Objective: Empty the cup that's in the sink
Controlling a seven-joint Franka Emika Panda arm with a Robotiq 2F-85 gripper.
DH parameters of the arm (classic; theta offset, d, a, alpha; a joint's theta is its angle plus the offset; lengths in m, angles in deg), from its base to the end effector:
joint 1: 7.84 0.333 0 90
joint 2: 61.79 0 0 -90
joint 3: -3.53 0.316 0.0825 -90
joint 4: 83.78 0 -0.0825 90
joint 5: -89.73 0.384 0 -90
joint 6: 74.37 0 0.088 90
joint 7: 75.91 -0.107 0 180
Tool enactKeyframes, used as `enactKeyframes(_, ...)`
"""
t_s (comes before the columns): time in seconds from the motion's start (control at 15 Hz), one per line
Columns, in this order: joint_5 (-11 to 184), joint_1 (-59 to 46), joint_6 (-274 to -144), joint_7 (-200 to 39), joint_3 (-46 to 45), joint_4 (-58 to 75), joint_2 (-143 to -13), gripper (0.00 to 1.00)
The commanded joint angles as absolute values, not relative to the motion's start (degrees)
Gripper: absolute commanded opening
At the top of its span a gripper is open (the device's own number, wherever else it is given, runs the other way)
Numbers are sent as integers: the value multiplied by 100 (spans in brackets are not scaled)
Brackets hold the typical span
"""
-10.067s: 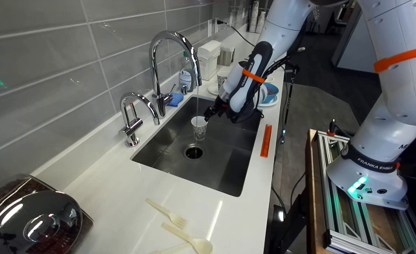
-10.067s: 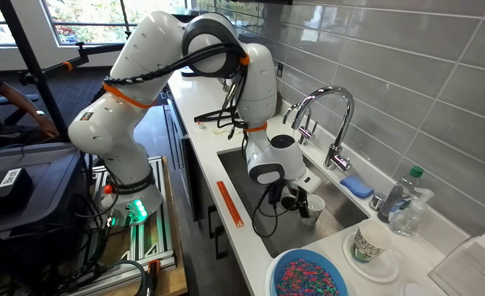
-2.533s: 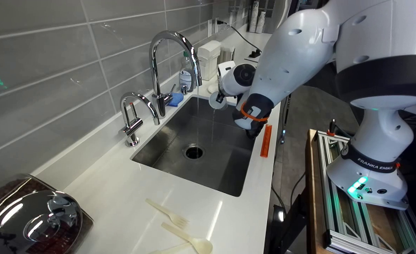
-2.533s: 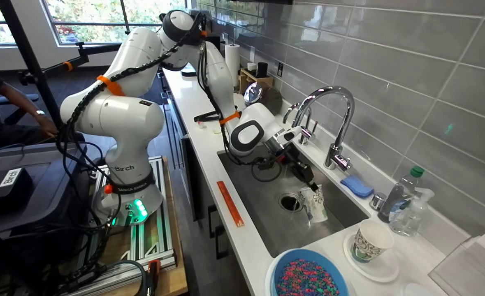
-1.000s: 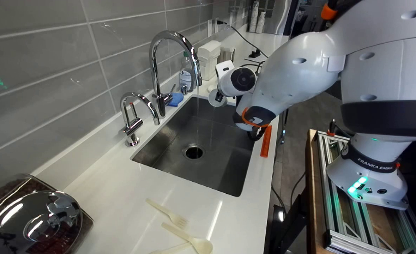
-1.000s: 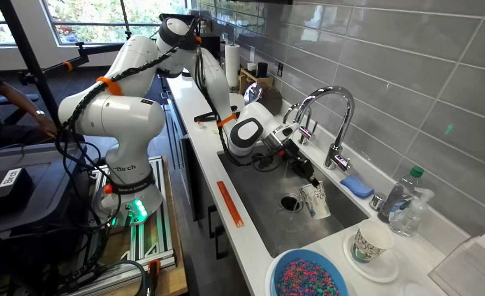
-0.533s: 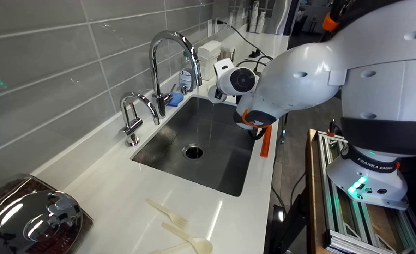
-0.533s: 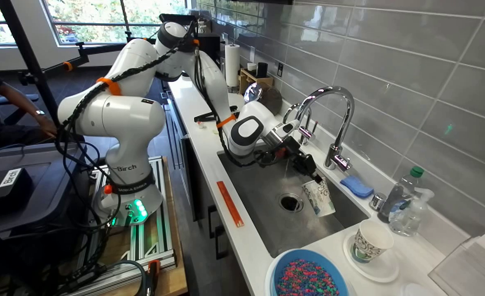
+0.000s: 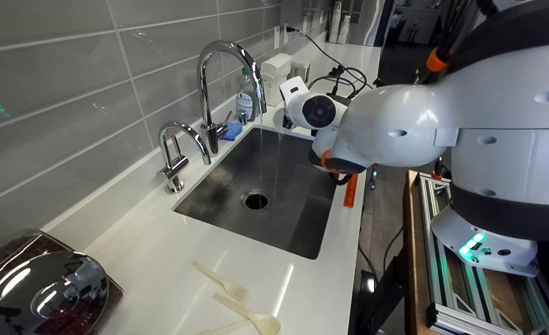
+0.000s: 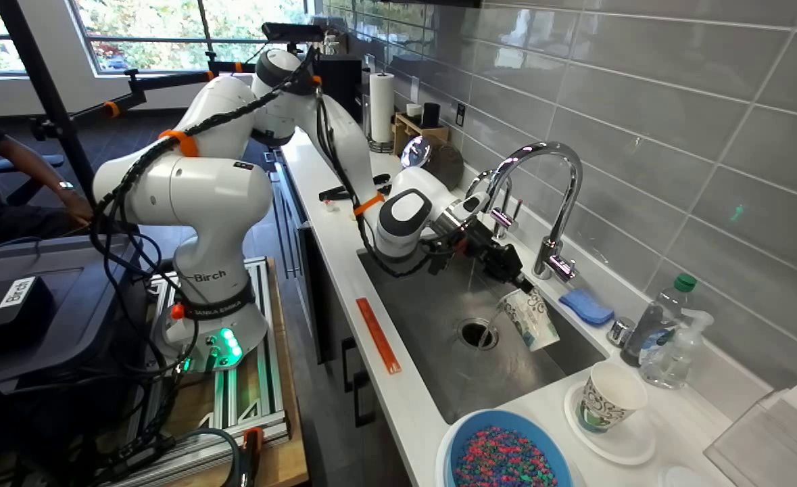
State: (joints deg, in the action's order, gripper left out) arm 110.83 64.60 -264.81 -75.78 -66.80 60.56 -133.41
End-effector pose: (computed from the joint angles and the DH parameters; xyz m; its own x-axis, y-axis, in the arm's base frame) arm 0.4897 -0.0735 0.2173 0.8724 0.3651 0.3251 -0.1142 -0.4944 0.8617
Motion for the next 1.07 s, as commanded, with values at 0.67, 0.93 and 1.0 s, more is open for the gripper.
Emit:
enactKeyframes(0.67, 10747, 6829, -26110, -7790, -7016, 6147, -13936, 1)
enactKeyframes(0.93, 10695, 6852, -26100, -7789, -7054, 6149, -14018, 1)
enactKeyframes(1.0, 10688, 6867, -26096, -7791, -7066, 6150, -14050, 1)
